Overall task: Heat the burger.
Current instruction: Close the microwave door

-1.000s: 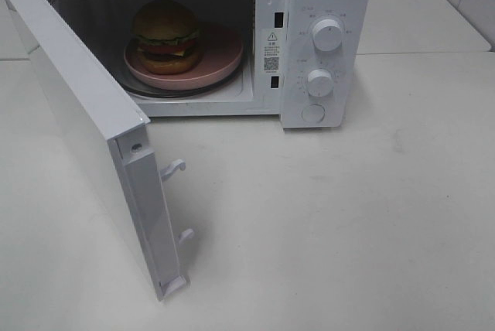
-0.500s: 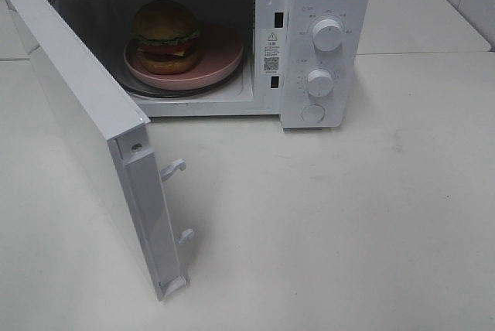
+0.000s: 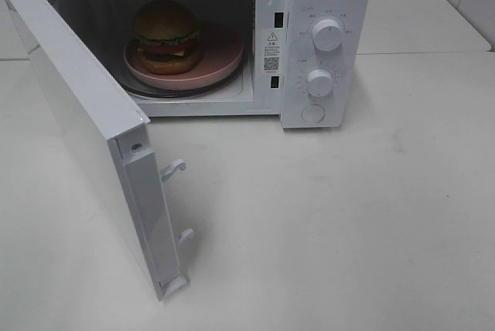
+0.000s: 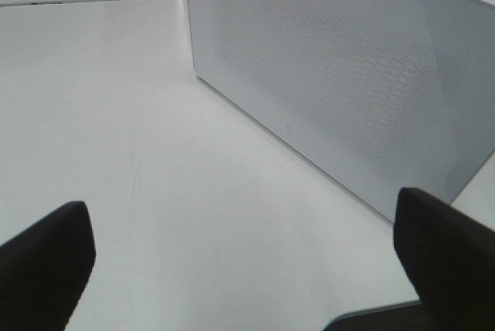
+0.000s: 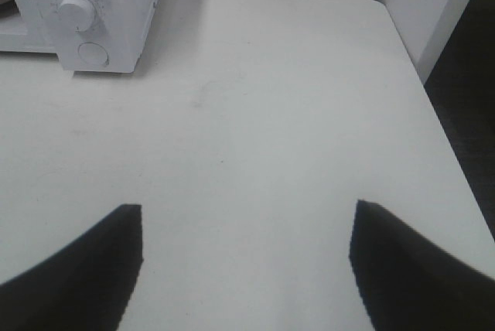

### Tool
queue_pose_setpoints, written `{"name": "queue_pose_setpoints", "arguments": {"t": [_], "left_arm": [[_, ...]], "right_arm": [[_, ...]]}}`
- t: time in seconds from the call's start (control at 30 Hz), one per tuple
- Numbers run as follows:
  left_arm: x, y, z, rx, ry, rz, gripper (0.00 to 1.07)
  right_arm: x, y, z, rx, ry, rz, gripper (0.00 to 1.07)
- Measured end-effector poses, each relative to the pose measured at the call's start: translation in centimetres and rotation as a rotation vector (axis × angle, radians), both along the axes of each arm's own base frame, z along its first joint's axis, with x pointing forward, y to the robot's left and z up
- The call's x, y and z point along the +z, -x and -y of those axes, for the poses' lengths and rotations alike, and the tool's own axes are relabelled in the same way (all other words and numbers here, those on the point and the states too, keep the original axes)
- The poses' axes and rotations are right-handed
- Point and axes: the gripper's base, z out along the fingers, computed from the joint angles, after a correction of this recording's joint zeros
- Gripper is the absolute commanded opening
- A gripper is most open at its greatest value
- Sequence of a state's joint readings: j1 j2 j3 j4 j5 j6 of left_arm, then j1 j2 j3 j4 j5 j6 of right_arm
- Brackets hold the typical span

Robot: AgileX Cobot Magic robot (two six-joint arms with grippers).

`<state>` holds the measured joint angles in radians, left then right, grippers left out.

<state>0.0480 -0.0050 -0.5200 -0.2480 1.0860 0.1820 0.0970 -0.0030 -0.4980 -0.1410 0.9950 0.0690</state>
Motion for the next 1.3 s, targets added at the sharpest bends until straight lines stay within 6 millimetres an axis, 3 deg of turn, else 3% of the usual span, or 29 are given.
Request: {"name": "queue_pose_setpoints", "arguments": {"t": [0.67, 0.87, 0.93, 0.97, 1.0, 1.07, 1.1, 1.13, 1.17, 1.2, 1.23, 1.27, 1.3], "left_arm": [[0.1, -0.3, 0.1, -0.012, 0.018, -0.019, 0.97], [0.8, -1.5, 0.2, -0.009, 0.042, -0.019, 0.84], [1.3, -2.1, 0.0, 0.005, 0.050, 0.019, 0.71], [1.3, -2.1, 0.0, 0.005, 0.050, 0.019, 0.71], [1.6, -2.6, -0.1, 0.019, 0.044, 0.038, 0.61], [1.8, -3.1, -0.2, 0.030, 0.044, 0.056, 0.57], [2.0, -3.3, -0.3, 0.035, 0.046, 0.066, 0.46], [2.0, -3.3, -0.3, 0.035, 0.046, 0.066, 0.46], [2.3, -3.8, -0.3, 0.044, 0.049, 0.082, 0.32], [2.3, -4.1, -0.4, 0.047, 0.051, 0.084, 0.25], [2.3, -4.1, -0.4, 0.047, 0.051, 0.084, 0.25], [2.5, -4.8, -0.5, 0.056, 0.054, 0.086, 0.07], [2.6, -5.5, -0.6, 0.063, 0.057, 0.078, 0.00]], "right_arm": [[0.0, 0.0, 0.0, 0.000, 0.000, 0.000, 0.74], [0.0, 0.0, 0.0, 0.000, 0.000, 0.000, 0.74], [0.0, 0.0, 0.0, 0.000, 0.000, 0.000, 0.74], [0.0, 0.0, 0.0, 0.000, 0.000, 0.000, 0.74], [0.0, 0.0, 0.0, 0.000, 0.000, 0.000, 0.74], [0.0, 0.0, 0.0, 0.000, 0.000, 0.000, 0.74], [0.0, 0.0, 0.0, 0.000, 0.000, 0.000, 0.74], [0.0, 0.0, 0.0, 0.000, 0.000, 0.000, 0.74], [0.0, 0.0, 0.0, 0.000, 0.000, 0.000, 0.74], [0.0, 0.0, 0.0, 0.000, 0.000, 0.000, 0.74], [0.0, 0.0, 0.0, 0.000, 0.000, 0.000, 0.74], [0.0, 0.0, 0.0, 0.000, 0.000, 0.000, 0.74], [0.0, 0.0, 0.0, 0.000, 0.000, 0.000, 0.74]]}}
